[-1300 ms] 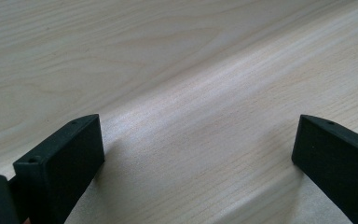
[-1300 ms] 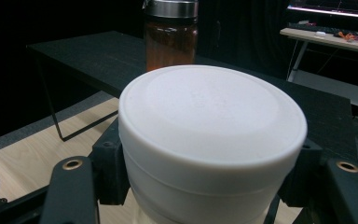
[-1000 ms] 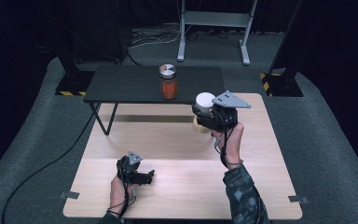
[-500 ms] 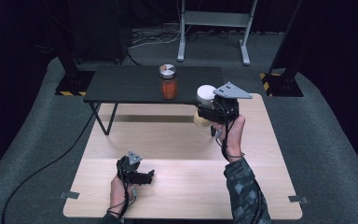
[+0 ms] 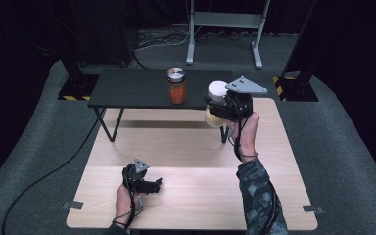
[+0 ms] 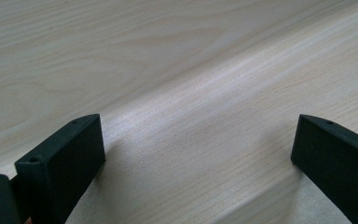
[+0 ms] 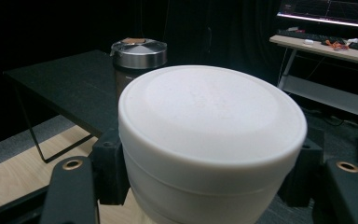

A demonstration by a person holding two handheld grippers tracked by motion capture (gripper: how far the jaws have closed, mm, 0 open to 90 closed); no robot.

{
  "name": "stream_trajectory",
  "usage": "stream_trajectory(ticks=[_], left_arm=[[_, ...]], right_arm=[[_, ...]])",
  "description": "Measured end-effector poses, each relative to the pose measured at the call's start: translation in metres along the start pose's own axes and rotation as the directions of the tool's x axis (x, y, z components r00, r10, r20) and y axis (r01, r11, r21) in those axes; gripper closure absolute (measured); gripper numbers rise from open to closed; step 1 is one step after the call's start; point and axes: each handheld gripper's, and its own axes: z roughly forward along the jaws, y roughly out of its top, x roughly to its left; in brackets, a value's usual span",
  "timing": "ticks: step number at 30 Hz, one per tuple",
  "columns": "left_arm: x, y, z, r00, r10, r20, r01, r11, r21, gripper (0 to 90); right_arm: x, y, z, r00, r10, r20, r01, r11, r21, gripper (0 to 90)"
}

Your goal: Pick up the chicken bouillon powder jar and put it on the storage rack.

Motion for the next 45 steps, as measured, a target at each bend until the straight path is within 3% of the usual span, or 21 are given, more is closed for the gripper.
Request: stream_trajectory(ticks=[31,45], left_arm=[[0.0,0.0,0.0,1.0,0.0,-0.002,0.0,1.0,0.001,2.4],[0.0,0.0,0.0,1.0,-0.002,-0.002,0.002,1.0,0.0,2.4]], right_arm=[[-0.016,0.027,0.024,0.9997,0.023,0.004,-0.023,1.0,0.014,33.2],[-0.016,0.038,0.047,0.9998,0.022,-0.001,-0.022,0.999,0.041,33.3]])
